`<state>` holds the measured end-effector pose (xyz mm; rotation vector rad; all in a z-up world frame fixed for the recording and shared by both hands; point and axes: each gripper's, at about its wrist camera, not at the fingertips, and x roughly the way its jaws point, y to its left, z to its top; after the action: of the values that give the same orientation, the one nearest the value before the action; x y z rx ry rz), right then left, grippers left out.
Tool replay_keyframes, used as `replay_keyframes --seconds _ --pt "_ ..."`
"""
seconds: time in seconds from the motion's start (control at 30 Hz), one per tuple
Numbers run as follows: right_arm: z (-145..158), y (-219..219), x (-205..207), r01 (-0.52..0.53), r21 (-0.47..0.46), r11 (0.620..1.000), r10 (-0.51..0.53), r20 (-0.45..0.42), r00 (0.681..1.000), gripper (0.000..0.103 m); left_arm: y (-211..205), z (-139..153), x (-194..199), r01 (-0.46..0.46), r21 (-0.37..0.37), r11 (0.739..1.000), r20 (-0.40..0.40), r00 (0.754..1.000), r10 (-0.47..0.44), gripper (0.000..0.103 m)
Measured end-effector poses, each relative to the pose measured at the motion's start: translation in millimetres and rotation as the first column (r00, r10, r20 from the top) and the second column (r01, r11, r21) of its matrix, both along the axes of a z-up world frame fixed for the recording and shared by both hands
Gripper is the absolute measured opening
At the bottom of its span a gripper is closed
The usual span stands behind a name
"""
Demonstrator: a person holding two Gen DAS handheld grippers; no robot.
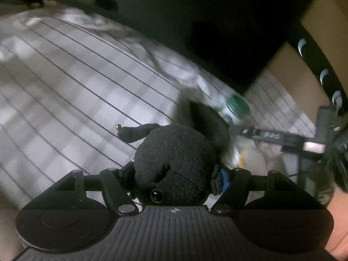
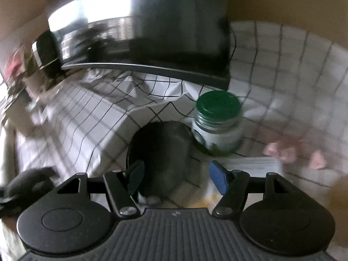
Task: Organize soft objects
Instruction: 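Lift the plush toy with the left tool while the right tool reaches toward the green-lidded jar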
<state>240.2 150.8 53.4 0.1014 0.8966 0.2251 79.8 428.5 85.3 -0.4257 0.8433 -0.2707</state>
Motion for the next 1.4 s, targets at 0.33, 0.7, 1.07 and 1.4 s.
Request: replay_keyframes --seconds 0.33,0.7,1.07,1.4 --pt "-51 16 48 0.086 0.068 0.994 -0.079 -0.11 0.991 0.068 45 -16 13 -0.071 -0.061 0.996 -0.039 0.997 0.069 0.076" --pt "1 50 11 -0.101 0.095 0.99 0.101 0.007 0.995 0.041 47 -26 32 -0.063 -0.112 0.992 -0.084 0.995 0.053 0.076" --pt "-49 28 53 0.095 0.148 0.984 -0.068 -0.178 0.982 0.051 30 -38 40 -0.031 -0.112 0.993 -0.111 0.994 0.019 0.076" --pt "-24 26 31 -0.027 0.182 0.983 0.055 -0.15 0.987 0.016 14 -28 47 0.01 -0.045 0.999 -0.111 0.994 -0.015 0.076"
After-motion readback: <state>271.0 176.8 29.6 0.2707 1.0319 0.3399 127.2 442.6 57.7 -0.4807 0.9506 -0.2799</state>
